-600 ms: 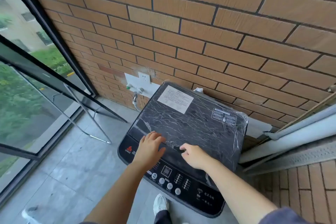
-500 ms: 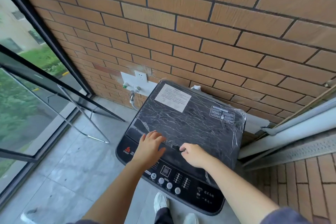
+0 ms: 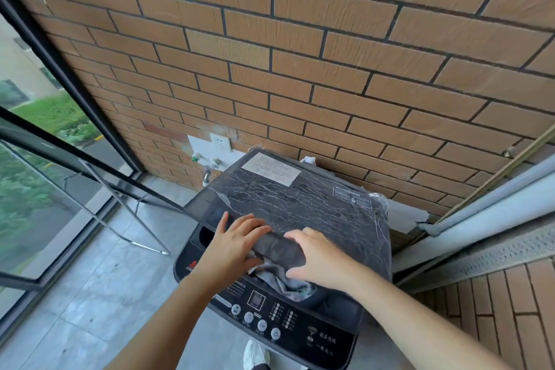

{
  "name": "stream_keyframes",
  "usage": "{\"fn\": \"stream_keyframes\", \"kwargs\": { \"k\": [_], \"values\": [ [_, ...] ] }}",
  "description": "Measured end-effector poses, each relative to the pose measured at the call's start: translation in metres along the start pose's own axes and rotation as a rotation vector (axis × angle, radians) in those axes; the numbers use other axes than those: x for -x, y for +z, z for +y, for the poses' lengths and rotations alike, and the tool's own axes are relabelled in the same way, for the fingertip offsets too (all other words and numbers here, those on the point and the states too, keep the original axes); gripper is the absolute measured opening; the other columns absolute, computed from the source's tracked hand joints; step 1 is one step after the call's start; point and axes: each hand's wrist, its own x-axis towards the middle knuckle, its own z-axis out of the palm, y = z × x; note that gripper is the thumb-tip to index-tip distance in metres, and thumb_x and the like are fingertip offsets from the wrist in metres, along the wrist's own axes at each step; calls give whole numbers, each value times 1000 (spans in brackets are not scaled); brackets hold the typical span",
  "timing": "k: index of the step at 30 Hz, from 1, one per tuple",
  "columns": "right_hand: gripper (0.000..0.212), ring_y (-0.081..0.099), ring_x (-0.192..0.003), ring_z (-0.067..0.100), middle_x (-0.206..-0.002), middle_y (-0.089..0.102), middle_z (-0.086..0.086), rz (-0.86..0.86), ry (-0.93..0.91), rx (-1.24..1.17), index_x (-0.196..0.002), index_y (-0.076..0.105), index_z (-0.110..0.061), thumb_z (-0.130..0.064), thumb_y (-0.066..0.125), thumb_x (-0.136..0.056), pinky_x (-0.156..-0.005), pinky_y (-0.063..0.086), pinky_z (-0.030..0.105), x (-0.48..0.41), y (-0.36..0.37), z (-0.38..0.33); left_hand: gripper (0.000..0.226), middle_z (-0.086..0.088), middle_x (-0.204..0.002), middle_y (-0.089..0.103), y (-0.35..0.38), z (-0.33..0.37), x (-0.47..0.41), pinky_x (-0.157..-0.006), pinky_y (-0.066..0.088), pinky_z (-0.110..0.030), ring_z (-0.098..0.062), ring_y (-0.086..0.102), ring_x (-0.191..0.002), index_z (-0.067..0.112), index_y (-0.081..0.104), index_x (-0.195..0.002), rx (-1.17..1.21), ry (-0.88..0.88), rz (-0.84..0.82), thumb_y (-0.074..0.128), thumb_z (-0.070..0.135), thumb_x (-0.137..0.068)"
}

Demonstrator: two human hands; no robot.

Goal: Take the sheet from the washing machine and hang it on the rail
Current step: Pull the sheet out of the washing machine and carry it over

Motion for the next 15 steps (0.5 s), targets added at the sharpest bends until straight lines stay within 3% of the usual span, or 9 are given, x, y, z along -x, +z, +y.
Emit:
{"fn": "stream_keyframes", "kwargs": {
  "k": [3, 6, 9, 12, 15],
  "values": [
    [76, 34, -125, 20, -133, 36, 1, 101, -58, 180, -143, 23, -27, -30, 65, -80, -97, 39, 37, 7, -7, -4, 73, 8, -126, 59, -14, -2, -11, -98, 36, -64, -17, 53, -122, 30, 54, -126, -19, 15, 78, 80, 49, -60],
    [67, 39, -121, 21, -133, 36, 0, 227, -128, 264, -143, 24, -27, -30, 59, -86, -95, 38, 35, 16, -25, -6, 68, 8, -123, 62, -34, -1, -27, -97, 34, -66, -16, 56, -119, 30, 58, -122, -31, 39, 164, 80, 45, -60],
    [53, 43, -123, 18, -135, 43, -4, 395, -192, 357, -139, 39, -26, -31, 57, -89, -101, 35, 36, 24, -47, -4, 59, 7, -120, 64, -56, 0, -48, -102, 27, -63, -16, 58, -117, 26, 60, -121, -15, 27, 250, 75, 46, -68],
    [45, 61, -104, 19, -114, 63, -5, 647, -209, 422, -117, 63, -22, -19, 75, -73, -86, 48, 37, 29, -66, -5, 45, 6, -114, 66, -76, 4, -77, -107, 22, -58, -15, 60, -111, 23, 63, -116, 21, 3, 350, 51, 49, -82],
    [49, 62, -103, 19, -114, 65, -2, 836, -199, 441, -116, 65, -17, -16, 77, -69, -88, 49, 37, 32, -78, -4, 44, 4, -110, 68, -94, 7, -116, -106, 21, -60, -17, 61, -109, 20, 67, -111, 52, -3, 393, 44, 48, -84]
  ]
}}
